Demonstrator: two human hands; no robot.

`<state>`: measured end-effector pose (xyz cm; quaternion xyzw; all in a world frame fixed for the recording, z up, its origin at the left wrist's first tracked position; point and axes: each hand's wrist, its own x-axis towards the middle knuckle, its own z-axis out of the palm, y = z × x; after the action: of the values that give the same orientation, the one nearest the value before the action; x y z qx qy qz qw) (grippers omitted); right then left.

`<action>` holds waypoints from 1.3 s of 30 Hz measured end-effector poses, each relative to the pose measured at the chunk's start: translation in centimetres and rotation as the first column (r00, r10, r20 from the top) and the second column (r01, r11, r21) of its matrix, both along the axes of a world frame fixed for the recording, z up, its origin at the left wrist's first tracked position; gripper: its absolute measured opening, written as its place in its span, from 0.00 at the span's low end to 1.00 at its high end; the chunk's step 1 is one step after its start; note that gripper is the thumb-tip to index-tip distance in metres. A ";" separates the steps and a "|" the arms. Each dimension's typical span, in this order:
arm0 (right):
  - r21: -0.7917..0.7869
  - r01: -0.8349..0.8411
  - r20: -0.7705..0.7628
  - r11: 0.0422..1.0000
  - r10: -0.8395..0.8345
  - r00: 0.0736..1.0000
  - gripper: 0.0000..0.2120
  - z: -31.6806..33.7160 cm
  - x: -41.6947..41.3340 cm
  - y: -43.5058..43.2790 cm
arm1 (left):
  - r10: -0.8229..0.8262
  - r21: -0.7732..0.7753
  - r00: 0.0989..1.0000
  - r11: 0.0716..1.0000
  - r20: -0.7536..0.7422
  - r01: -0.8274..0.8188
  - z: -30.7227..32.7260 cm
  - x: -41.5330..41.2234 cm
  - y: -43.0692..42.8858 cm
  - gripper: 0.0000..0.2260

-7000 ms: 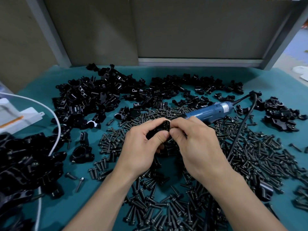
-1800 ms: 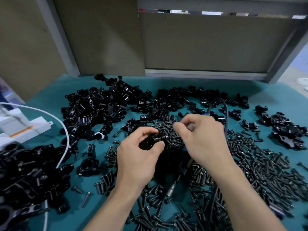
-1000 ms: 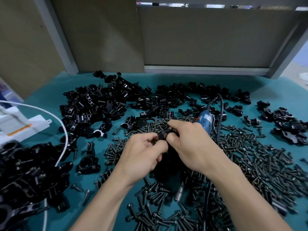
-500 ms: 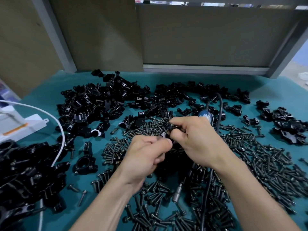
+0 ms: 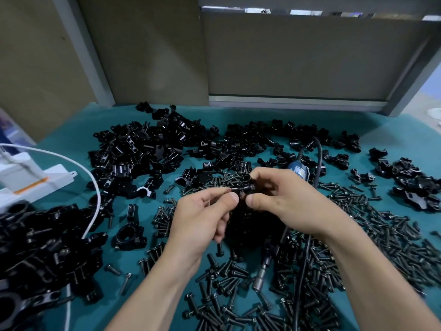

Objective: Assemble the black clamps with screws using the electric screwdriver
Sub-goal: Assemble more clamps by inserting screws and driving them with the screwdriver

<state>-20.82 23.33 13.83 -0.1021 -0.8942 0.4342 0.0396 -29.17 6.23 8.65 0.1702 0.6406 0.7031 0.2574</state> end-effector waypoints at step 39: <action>0.210 0.735 0.119 0.645 -0.763 0.635 0.28 -0.3 2.3 1.8 | 0.058 0.104 0.957 0.990 0.285 -0.091 -0.2 -0.2 0.7 0.03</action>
<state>-18.48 25.13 13.56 -0.5036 -0.7984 0.3013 0.1349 -29.32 6.96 8.49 0.0592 0.5615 0.7654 0.3087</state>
